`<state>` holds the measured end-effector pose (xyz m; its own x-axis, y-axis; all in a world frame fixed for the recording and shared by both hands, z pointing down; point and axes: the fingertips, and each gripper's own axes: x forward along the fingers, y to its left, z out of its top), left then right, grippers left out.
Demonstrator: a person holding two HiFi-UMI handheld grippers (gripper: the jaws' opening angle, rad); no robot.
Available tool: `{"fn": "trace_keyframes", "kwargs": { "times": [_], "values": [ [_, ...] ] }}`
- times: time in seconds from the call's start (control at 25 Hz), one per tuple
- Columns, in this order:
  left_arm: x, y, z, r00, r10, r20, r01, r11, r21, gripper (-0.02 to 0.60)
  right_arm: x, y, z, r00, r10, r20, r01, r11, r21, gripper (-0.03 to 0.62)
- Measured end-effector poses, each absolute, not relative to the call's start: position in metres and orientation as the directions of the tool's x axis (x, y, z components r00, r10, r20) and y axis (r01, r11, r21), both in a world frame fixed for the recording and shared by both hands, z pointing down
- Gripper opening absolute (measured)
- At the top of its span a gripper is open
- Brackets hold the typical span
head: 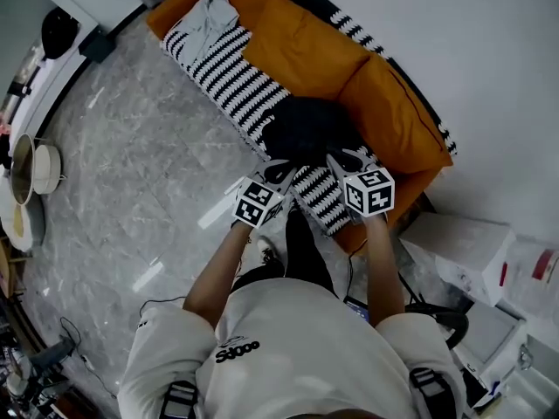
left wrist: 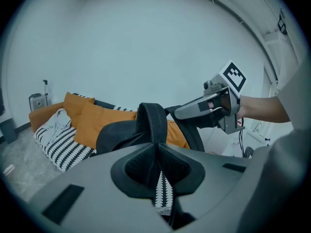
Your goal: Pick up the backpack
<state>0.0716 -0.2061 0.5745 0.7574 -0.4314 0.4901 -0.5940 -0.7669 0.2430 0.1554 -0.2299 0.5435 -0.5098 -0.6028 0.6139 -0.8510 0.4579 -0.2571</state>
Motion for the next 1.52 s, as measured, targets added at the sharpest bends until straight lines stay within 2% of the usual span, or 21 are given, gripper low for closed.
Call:
{"fn": "trace_keyframes", "kwargs": {
  "times": [0.8, 1.24, 1.52],
  "values": [
    [0.043, -0.176, 0.5, 0.766, -0.512, 0.388, -0.602, -0.783, 0.156, 0.044, 0.136, -0.203, 0.479, -0.541, -0.702, 0.464, -0.839, 0.409, -0.36, 0.077],
    [0.022, -0.119, 0.44, 0.821, -0.48, 0.311, -0.537, -0.833, 0.134, 0.046, 0.115, -0.122, 0.435, -0.561, -0.713, 0.419, -0.822, 0.42, -0.386, 0.071],
    [0.013, -0.075, 0.397, 0.85, -0.478, 0.223, -0.511, -0.85, 0.128, 0.046, 0.095, -0.069, 0.386, -0.564, -0.743, 0.362, -0.822, 0.462, -0.333, 0.071]
  ]
}}
